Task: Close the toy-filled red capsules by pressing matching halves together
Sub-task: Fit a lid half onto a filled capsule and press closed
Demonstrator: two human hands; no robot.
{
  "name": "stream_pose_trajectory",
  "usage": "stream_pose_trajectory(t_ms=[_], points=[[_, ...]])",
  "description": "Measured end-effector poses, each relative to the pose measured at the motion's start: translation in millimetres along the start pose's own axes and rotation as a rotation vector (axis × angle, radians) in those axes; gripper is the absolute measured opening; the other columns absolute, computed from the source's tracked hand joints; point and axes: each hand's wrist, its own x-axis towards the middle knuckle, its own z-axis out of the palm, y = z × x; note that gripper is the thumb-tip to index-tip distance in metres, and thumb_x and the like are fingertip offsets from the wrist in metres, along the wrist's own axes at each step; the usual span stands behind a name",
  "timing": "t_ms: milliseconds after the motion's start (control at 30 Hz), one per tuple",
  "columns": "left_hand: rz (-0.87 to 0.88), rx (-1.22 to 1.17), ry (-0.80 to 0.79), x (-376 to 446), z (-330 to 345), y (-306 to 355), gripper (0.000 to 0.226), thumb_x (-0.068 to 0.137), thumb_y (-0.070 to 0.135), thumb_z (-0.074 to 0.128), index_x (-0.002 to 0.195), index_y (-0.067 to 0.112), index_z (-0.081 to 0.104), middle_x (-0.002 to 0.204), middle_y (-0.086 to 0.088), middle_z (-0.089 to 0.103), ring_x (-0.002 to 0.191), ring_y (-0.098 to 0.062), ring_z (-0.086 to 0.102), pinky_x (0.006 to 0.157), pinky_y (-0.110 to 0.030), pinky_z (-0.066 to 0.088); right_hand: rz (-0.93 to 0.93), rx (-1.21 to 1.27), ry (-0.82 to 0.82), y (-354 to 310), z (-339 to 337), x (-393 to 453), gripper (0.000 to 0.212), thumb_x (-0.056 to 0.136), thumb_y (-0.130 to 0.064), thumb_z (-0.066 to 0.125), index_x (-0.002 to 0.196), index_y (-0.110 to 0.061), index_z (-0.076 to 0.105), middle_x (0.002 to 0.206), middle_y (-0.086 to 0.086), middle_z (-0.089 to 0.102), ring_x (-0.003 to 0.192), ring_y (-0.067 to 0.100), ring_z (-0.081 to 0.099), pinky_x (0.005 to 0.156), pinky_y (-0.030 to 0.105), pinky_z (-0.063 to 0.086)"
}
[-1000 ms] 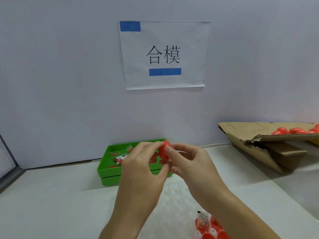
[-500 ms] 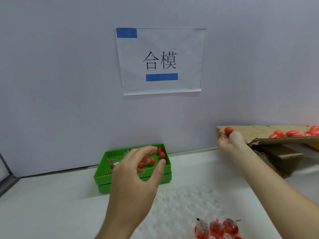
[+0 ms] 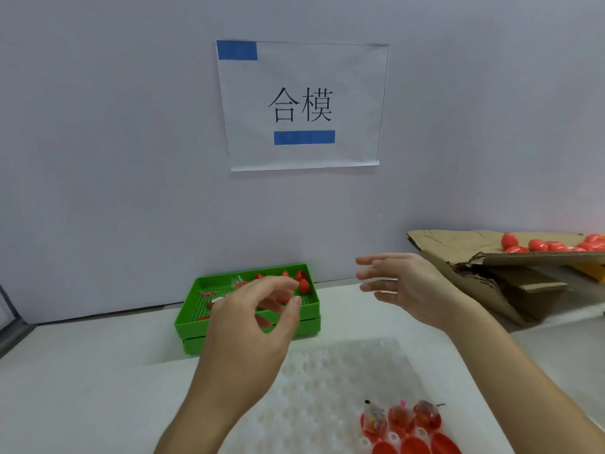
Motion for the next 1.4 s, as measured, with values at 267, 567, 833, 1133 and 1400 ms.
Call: stream_pose_trajectory(t_ms=[267,567,833,1133,1400], points=[[-0.016,0.062,-0.09,-0.4,-3.6,-0.8,0.01,0.089,0.033,0.065,0.092,0.035,0.074,0.084,0.029,0.069,0.086,0.007,0.062,0.069,-0.01,0.048,-0.04,-1.059,-0.423,-13.9,25.5,-58.0,0.015,0.096,-0.026,0.061,0.099,-0.033,0.073,0.086,-0.011,0.076,0.081,0.004,0.072,0.081,0.033,0.059],[0.007,0.086,-0.148,-2.4,-1.7,1.0,0.011,0.091,0.029,0.066,0.089,0.037,0.072,0.087,0.034,0.065,0.084,0.006,0.061,0.07,-0.012,0.046,0.043,-1.477,-0.469,-7.7,45.8,-82.3,0.006,0.081,-0.04,0.074,0.084,-0.035,0.072,0.079,-0.018,0.071,0.051,-0.005,0.057,0.042,0.013,0.037],[0.032,0.063,-0.164,-3.9,3.4,1.8,0.009,0.091,0.023,0.068,0.091,0.028,0.075,0.075,0.02,0.069,0.081,0.004,0.063,0.066,-0.005,0.044,-0.064,-1.474,-0.428,22.0,48.6,-103.6,0.013,0.081,-0.031,0.076,0.094,-0.031,0.075,0.073,-0.02,0.062,0.06,0.003,0.059,0.047,0.01,0.035],[0.048,0.055,-0.185,-4.9,3.3,3.6,0.009,0.092,0.022,0.066,0.094,0.024,0.076,0.079,0.018,0.07,0.083,0.004,0.062,0.067,-0.004,0.044,-0.168,-1.616,-0.325,31.5,52.7,-110.0,0.015,0.08,-0.017,0.067,0.091,-0.026,0.072,0.081,-0.014,0.06,0.062,0.007,0.052,0.051,0.016,0.03],[0.029,0.087,-0.262,-8.9,6.5,2.6,0.012,0.094,0.025,0.064,0.098,0.024,0.075,0.084,0.018,0.069,0.085,0.005,0.061,0.067,-0.004,0.045,-0.17,-1.645,-0.302,35.4,53.2,-110.9,0.016,0.079,-0.014,0.062,0.088,-0.024,0.072,0.086,-0.008,0.066,0.069,0.013,0.063,0.055,0.02,0.045]])
